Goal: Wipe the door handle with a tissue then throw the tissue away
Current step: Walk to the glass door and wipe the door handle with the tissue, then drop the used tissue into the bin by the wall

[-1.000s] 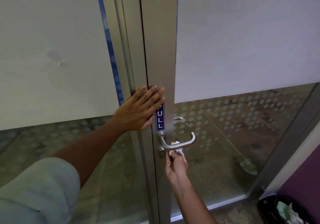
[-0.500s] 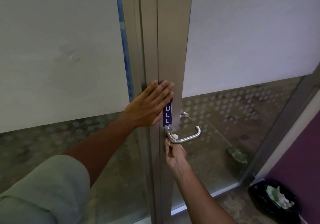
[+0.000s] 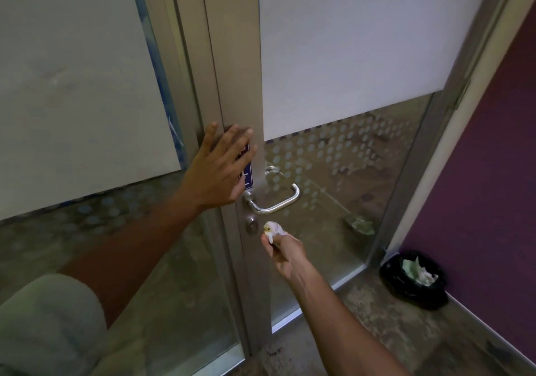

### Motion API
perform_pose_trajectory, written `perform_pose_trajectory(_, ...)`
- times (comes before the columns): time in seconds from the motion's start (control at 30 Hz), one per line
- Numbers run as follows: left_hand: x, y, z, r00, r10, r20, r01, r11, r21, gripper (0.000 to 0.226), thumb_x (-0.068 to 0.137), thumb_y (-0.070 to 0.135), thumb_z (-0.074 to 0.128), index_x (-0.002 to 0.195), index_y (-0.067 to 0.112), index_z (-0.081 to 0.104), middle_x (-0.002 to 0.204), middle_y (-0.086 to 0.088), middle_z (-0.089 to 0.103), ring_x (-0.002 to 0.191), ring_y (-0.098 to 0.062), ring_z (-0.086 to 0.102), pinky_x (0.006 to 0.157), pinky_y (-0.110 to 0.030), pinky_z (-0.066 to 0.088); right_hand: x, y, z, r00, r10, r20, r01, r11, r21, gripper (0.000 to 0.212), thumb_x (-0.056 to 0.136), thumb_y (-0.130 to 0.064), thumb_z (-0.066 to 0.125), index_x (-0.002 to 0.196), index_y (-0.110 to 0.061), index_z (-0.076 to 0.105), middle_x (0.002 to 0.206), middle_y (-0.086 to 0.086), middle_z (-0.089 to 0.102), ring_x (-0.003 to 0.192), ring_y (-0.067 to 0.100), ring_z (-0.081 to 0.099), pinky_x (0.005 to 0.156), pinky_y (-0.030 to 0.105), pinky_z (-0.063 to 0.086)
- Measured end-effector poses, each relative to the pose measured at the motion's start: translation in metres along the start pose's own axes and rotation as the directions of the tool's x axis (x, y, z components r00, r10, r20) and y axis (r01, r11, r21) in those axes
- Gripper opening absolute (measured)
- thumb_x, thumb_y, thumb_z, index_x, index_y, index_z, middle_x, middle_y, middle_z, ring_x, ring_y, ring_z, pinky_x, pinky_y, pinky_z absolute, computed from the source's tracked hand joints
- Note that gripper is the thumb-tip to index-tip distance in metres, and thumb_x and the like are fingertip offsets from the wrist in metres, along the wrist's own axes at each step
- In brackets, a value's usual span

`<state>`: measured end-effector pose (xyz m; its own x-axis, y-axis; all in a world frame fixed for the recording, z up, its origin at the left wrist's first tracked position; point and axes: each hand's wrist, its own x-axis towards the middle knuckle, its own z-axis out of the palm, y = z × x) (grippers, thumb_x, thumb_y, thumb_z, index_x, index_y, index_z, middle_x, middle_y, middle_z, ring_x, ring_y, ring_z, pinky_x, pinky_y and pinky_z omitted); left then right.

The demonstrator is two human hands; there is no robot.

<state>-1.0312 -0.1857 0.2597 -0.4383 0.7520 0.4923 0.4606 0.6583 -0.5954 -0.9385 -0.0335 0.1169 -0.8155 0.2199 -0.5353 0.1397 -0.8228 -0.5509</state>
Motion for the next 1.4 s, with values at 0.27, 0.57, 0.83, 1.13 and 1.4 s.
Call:
perform_pose_trajectory(0.27, -0.014, 0.112, 0.012, 0.997, 0.023, -0.072, -0.045, 0.948, -0.316, 0.046, 0.081, 0.030, 0.061, 0.124, 0.014, 0.066, 0.135, -0.006, 0.064, 0.116, -0.029, 0.060, 0.092, -0.046, 0.040, 0.003, -0.056, -0.059, 1.000, 0.011, -0.001, -0.011, 0.995, -0.098, 0.034, 0.086, 0.025, 0.044, 0.108, 0.007, 0.061, 0.094, 0.017, 0.061, 0.076, 0.022, 0.059, 0.064, 0.021, 0.055)
perform_pose_trajectory(0.57, 0.038, 0.228, 0.010, 0.983, 0.104, 0.149, -0.023, 0.883, -0.468, 0.036, 0.080, 0.033, 0.056, 0.108, 0.017, 0.071, 0.135, -0.006, 0.064, 0.110, -0.029, 0.064, 0.080, -0.040, 0.048, 0.016, -0.140, -0.154, 0.988, -0.088, -0.131, 0.042, 0.947, -0.319, 0.042, 0.094, 0.010, 0.035, 0.075, -0.016, 0.063, 0.073, 0.001, 0.054, 0.064, 0.013, 0.051, 0.063, 0.025, 0.045)
perform_pose_trajectory(0.83, 0.099, 0.321, 0.013, 0.954, 0.188, 0.235, -0.043, 0.858, -0.511, 0.035, 0.079, 0.035, 0.051, 0.101, 0.018, 0.073, 0.129, -0.005, 0.069, 0.102, -0.027, 0.068, 0.071, -0.036, 0.053, 0.010, -0.235, -0.271, 0.956, -0.190, -0.221, 0.090, 0.913, -0.398, 0.041, 0.086, 0.015, 0.032, 0.069, -0.012, 0.057, 0.069, 0.004, 0.049, 0.054, 0.011, 0.046, 0.041, 0.016, 0.041)
perform_pose_trajectory(1.13, 0.158, 0.416, 0.026, 0.904, 0.257, 0.342, -0.023, 0.827, -0.562, 0.029, 0.078, 0.033, 0.071, 0.102, 0.017, 0.075, 0.126, -0.005, 0.070, 0.105, -0.027, 0.069, 0.074, -0.038, 0.055, 0.016, -0.322, -0.391, 0.829, -0.233, -0.509, 0.195, 0.972, -0.128, 0.018, 0.090, 0.012, 0.056, 0.100, 0.008, 0.070, 0.080, 0.015, 0.069, 0.055, 0.014, 0.056, 0.045, 0.018, 0.054)
perform_pose_trajectory(1.4, 0.208, 0.497, 0.061, 0.842, 0.331, 0.426, 0.045, 0.744, -0.667, 0.029, 0.091, 0.034, 0.055, 0.107, 0.015, 0.068, 0.112, -0.005, 0.068, 0.104, -0.030, 0.065, 0.081, -0.039, 0.052, 0.029, -0.354, -0.466, 0.750, -0.223, -0.623, 0.089, 0.967, -0.239, 0.031, 0.092, 0.012, 0.050, 0.105, -0.002, 0.074, 0.075, 0.010, 0.067, 0.057, 0.012, 0.053, 0.045, 0.021, 0.052)
